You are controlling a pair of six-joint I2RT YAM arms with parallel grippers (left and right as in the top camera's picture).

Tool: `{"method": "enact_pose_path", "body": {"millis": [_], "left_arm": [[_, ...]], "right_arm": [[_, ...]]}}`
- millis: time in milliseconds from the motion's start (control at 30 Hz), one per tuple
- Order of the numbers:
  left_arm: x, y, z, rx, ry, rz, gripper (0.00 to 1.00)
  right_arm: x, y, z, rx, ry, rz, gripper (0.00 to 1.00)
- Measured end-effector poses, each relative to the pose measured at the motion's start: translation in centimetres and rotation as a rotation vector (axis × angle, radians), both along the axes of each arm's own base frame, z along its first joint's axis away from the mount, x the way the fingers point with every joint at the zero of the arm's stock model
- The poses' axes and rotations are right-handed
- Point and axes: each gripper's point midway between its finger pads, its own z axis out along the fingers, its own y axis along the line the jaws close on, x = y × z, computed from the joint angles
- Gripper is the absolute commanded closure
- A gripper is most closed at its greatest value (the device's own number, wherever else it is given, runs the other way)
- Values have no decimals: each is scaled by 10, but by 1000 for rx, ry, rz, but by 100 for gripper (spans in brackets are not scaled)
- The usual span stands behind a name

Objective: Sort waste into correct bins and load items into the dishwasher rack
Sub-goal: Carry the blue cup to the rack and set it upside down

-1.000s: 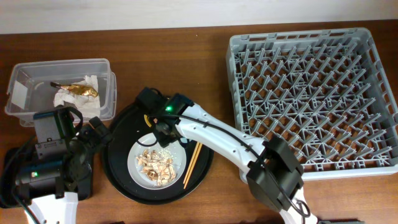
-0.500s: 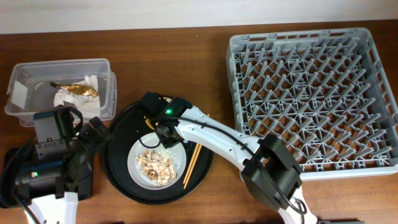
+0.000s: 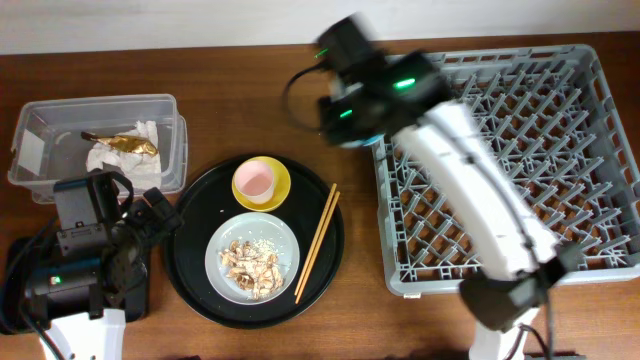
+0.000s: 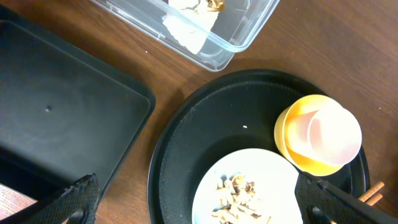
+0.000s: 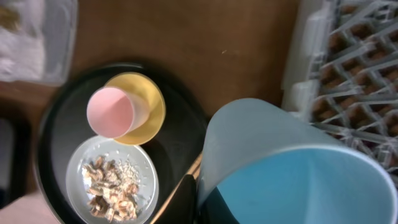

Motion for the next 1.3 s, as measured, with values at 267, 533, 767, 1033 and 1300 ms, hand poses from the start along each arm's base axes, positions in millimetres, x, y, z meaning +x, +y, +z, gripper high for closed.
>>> {"method": "enact_pose_path", "body": {"millis": [267,533,767,1033,1300], "left_arm": [[0,0,0,0,0,0,1],[0,0,0,0,0,0,1],[0,0,0,0,0,0,1],[0,0,0,0,0,0,1],[0,0,0,0,0,0,1]], "right_arm": [[73,-143,13,580,12,27,96],[113,-174,-62,900,185,-49,96],[90,-181,-106,1045,493,-218,96],[76,-192,-114,980,537,-240,96],[63,-191,-131,1020,606,-272,89]]}}
